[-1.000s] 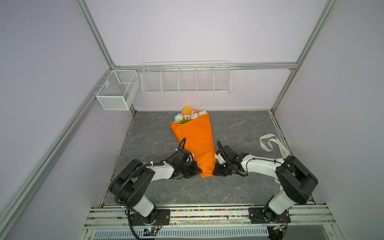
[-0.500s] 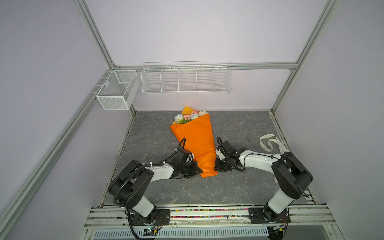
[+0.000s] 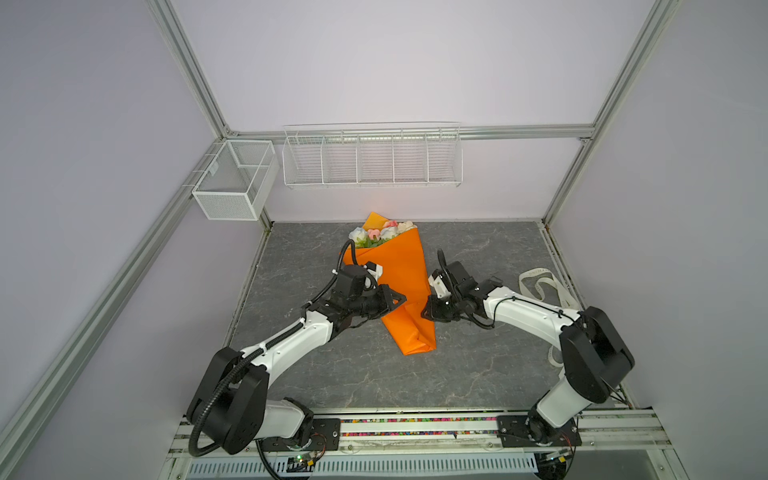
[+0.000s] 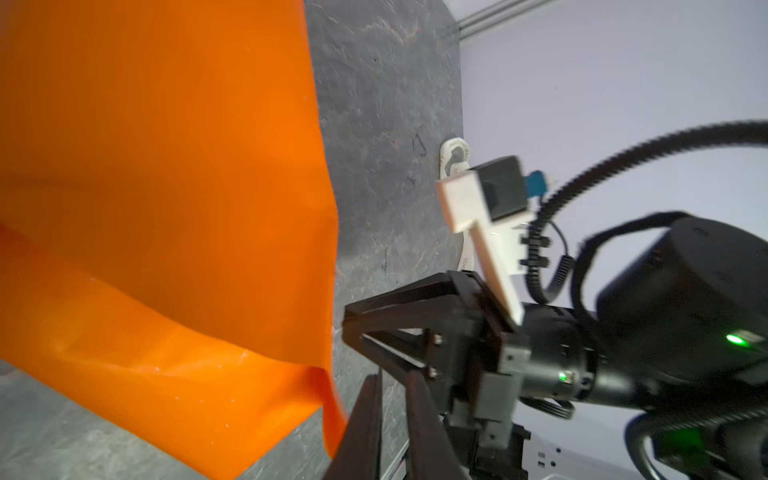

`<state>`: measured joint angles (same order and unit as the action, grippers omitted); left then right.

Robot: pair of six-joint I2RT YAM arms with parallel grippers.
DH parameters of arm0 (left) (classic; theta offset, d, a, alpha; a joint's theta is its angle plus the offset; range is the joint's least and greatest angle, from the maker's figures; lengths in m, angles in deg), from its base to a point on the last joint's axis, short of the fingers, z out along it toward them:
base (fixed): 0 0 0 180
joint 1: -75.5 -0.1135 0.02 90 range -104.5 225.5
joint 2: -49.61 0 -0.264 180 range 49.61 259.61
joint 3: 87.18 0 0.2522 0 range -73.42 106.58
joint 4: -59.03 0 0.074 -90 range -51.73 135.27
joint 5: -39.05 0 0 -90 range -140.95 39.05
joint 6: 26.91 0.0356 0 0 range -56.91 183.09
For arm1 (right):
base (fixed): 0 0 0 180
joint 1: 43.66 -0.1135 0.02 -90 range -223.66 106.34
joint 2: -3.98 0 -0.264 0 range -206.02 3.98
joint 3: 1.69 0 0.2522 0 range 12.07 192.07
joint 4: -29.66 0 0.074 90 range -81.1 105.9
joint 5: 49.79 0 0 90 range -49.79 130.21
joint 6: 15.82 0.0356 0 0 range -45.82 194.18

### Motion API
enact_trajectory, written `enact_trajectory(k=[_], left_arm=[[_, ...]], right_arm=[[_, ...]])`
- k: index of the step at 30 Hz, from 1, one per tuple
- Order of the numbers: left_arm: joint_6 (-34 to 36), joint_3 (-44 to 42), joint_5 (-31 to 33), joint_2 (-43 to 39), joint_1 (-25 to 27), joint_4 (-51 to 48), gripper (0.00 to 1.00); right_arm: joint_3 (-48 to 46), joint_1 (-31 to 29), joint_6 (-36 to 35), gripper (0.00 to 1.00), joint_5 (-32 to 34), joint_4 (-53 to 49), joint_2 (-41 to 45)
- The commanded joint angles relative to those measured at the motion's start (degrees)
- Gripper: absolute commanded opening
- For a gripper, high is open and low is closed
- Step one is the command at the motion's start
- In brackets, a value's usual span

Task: Tie the bouquet of fake flowers
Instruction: 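Squeeze the cone tip with both grippers and shift them up the cone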

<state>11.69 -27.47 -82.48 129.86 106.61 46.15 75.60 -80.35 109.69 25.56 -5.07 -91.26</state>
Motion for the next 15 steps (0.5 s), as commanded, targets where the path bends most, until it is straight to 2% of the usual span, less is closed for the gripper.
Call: enact_trajectory(k=[1,6,11,15], left_arm=[[-1.99,1.92,-1.47,5.11,-2.29,0.93,0.13],[-0.87,2.32,0.45,3.55,-2.93,-0.27,0.13],[1.78,3.35,0.82,3.68,-3.89,-5.47,0.14],[0.28,3.28,-3.51,7.91,-4.06,-2.45,0.13]], right_arm=[[3.91,0.87,-1.19,0.23,-0.52,1.60,-6.08],[9.07,0.26,-0.60,0.22,-7.19,4.54,-14.77],[9.59,-1.52,0.88,0.22,-6.00,3.83,-16.99],[9.99,-2.21,0.99,0.22,-4.60,2.01,-19.47]])
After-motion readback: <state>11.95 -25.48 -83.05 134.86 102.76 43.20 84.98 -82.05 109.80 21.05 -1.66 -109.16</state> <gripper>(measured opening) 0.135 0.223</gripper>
